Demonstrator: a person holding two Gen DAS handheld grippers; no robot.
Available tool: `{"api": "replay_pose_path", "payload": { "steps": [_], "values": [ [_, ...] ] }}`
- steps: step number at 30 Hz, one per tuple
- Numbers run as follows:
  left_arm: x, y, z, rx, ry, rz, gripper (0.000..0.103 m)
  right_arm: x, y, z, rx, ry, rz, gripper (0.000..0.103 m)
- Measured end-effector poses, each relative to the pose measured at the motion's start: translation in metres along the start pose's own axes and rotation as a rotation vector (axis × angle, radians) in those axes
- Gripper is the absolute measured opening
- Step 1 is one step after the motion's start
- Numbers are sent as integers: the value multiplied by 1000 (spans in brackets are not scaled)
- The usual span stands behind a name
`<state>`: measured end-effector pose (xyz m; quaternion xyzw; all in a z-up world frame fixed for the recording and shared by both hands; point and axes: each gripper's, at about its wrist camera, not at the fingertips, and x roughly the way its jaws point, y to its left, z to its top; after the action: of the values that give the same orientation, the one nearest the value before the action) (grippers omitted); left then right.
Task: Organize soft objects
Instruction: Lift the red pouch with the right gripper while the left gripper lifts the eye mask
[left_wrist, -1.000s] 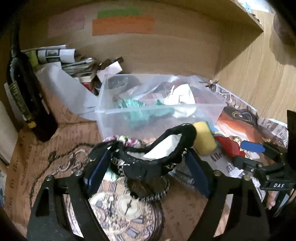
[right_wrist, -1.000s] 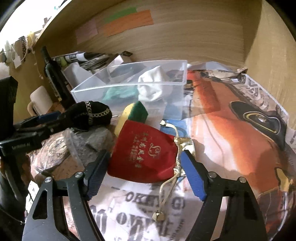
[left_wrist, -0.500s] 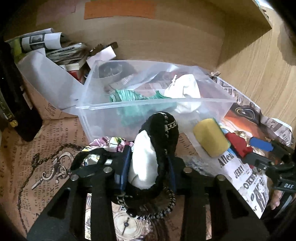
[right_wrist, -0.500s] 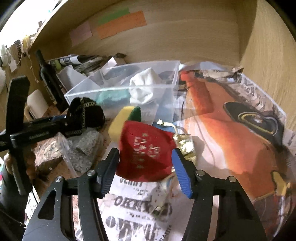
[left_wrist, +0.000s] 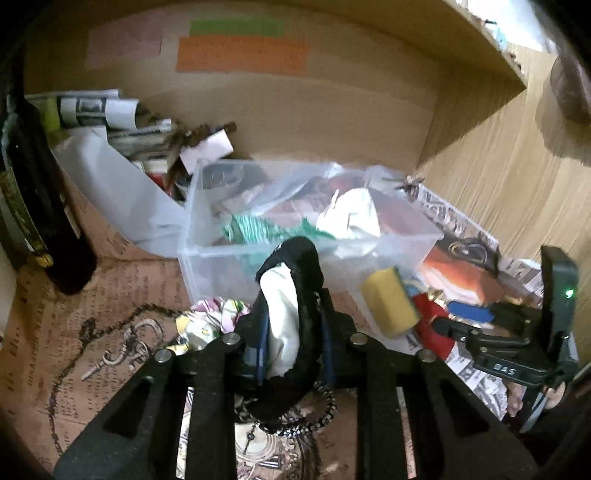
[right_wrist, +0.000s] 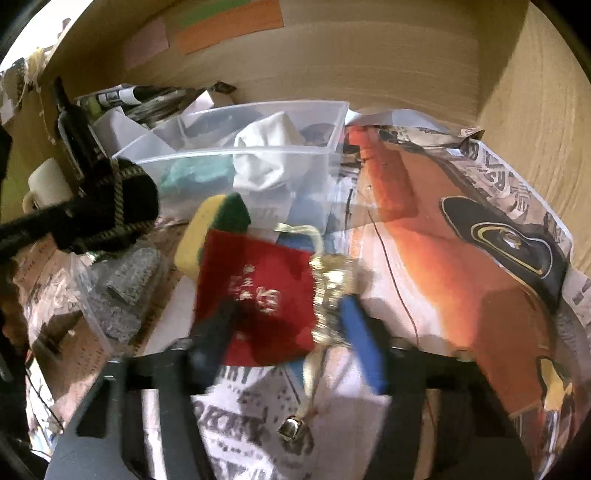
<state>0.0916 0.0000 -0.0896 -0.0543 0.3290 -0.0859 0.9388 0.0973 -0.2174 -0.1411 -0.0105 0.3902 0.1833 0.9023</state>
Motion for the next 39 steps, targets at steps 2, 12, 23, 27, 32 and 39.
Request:
{"api": "replay_pose_path", "payload": {
  "steps": [2,12,23,27,32,39],
  "values": [
    [-5,1,3,-4,-14,-2,22,-1,-2,-1,8,-4,-1,28],
    [-35,13,33,-42,-111,-9,22,-17,3,2,-8,-41,-16,48],
    [-52,14,75,-9,-230,16,22,16,4,12,-71,46,0,24],
    [-45,14,88,2,-243,29,22,1,2,16,-60,-1,-7,14],
    [-29,17,97,12,-239,62,22,-36,5,38,-67,-133,-15,13],
    [0,21,104,2,-188,78,22,-58,17,82,-92,-293,4,13]
  ]
}}
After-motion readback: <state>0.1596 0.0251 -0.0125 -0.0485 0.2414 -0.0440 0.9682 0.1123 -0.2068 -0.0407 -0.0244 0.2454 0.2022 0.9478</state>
